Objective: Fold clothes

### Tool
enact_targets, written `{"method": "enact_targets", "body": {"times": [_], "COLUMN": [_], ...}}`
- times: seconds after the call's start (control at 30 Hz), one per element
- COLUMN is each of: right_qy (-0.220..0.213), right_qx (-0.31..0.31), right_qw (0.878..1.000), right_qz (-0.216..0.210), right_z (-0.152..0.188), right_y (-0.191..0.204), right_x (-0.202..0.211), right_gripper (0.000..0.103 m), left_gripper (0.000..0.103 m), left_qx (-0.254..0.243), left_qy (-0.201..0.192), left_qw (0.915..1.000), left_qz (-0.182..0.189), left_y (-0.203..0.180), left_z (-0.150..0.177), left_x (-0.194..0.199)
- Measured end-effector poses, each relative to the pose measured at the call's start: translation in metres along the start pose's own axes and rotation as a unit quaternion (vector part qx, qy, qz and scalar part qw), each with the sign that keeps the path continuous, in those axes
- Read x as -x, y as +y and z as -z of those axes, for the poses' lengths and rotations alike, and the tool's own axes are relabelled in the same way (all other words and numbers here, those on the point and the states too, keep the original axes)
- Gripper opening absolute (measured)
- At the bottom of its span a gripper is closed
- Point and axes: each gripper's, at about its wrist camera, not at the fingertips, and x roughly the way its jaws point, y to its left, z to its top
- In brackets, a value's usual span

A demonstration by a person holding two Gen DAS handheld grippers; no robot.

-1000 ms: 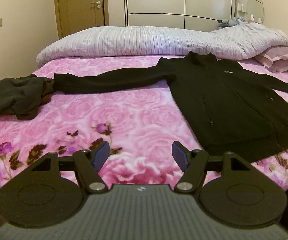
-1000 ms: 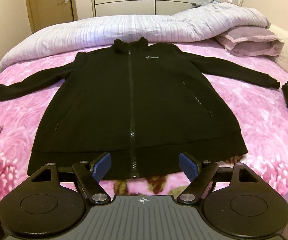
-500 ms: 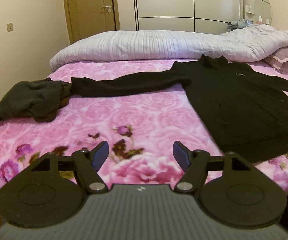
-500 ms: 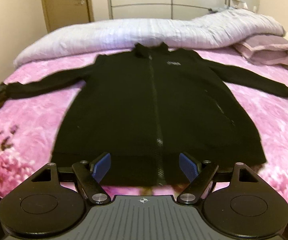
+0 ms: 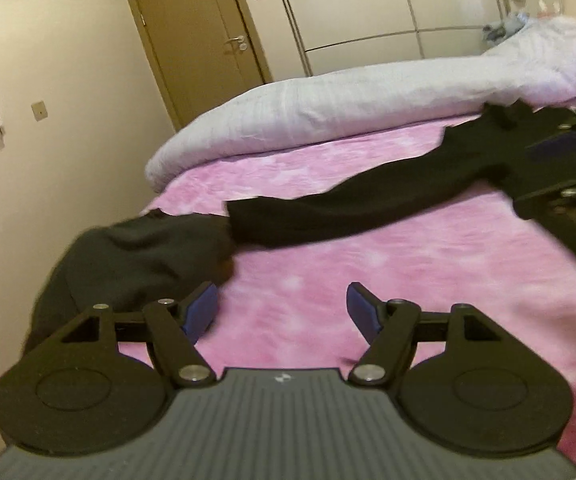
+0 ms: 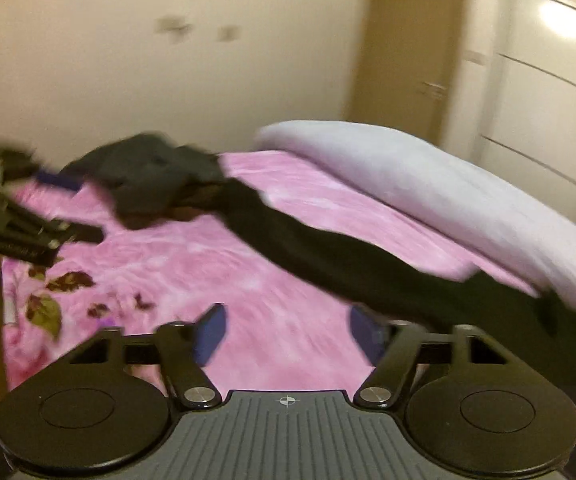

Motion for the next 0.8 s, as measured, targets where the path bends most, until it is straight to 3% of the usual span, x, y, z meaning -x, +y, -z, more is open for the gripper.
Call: {"method": "enact_targets", "body": {"times": [0.23, 0.47, 0.57, 0.63, 0.7, 0.8], "right_qy": [0.001, 0.018, 0.027, 0.032, 0.025, -0.037], "right_qx": [0.126, 0.215, 0.210, 0.204, 0.197, 0.141], "right_qw": [0.992, 0.976, 0.977, 0.978, 0.980, 0.989], "right_qz": [-0.023, -0.010, 0.000, 0.006, 0.006, -0.011], "right_z": [-0.048, -0.068, -0.067, -0.066, -0.065, -0.076], "right_y": [0.043, 0.081, 0.080, 0.078, 0.076, 0.043], "right_x": [-0.172, -0.298, -0.321, -0.334, -0.335, -0.285], "right_gripper": [0.052, 0.053, 0.052, 0.018, 0.017, 0.016], "left_gripper": [0.068, 0.069, 0.069, 0.069, 0.069, 0.069], "left_qx": [0.019, 0.029, 0.032, 0.038, 0.043, 0.040], "left_qy": [-0.008, -0.002, 0.001, 0.007, 0.009, 0.003], "left_qw": [0.9995, 0.9991, 0.9988, 0.9985, 0.9983, 0.9988], "left_qz": [-0.023, -0.032, -0.037, -0.038, -0.037, -0.029], "left_y": [0.067, 0.092, 0.094, 0.095, 0.093, 0.079], "left_z": [-0.009, 0.013, 0.022, 0.026, 0.026, 0.018], "left_x": [-0.067, -0.099, -0.102, -0.102, -0.100, -0.095]}}
